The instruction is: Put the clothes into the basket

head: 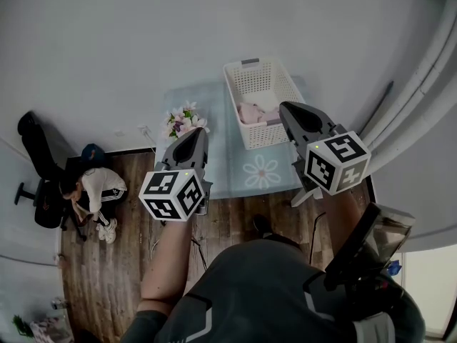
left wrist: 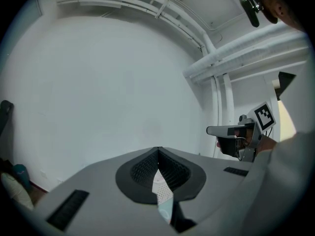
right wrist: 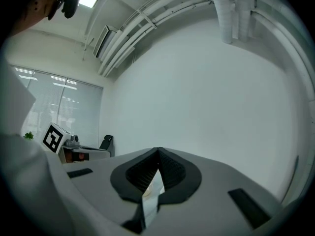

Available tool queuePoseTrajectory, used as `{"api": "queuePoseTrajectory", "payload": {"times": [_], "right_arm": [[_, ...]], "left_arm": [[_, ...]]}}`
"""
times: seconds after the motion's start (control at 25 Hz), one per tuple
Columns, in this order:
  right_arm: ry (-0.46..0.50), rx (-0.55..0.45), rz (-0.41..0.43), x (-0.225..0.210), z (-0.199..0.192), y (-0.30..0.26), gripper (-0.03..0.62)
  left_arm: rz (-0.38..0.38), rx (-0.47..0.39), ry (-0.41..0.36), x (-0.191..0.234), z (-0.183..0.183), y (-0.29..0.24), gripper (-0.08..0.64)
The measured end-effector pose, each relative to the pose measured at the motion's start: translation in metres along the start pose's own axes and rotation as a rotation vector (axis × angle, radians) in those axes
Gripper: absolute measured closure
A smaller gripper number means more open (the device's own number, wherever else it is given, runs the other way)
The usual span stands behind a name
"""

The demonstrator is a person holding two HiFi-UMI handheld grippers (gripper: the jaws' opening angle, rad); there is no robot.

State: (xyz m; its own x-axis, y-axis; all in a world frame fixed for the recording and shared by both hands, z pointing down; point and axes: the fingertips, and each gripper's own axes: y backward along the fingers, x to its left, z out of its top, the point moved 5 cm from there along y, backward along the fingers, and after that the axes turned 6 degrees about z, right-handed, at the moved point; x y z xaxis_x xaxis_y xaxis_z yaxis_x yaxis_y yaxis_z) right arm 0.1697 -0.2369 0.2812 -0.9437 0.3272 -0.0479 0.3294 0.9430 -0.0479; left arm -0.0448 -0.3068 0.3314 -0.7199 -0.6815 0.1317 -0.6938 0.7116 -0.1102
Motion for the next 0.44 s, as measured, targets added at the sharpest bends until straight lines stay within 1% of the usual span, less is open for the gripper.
{"api": "queuePoseTrajectory", "payload": {"times": [0.44], "right_arm": [[0.020, 0.000, -0.013, 0.0023, -0.0003, -0.0043, 0.578]], "left_arm": [[-0.017, 0.010, 0.009, 0.0025, -0.0023, -0.0037, 0.551]]}}
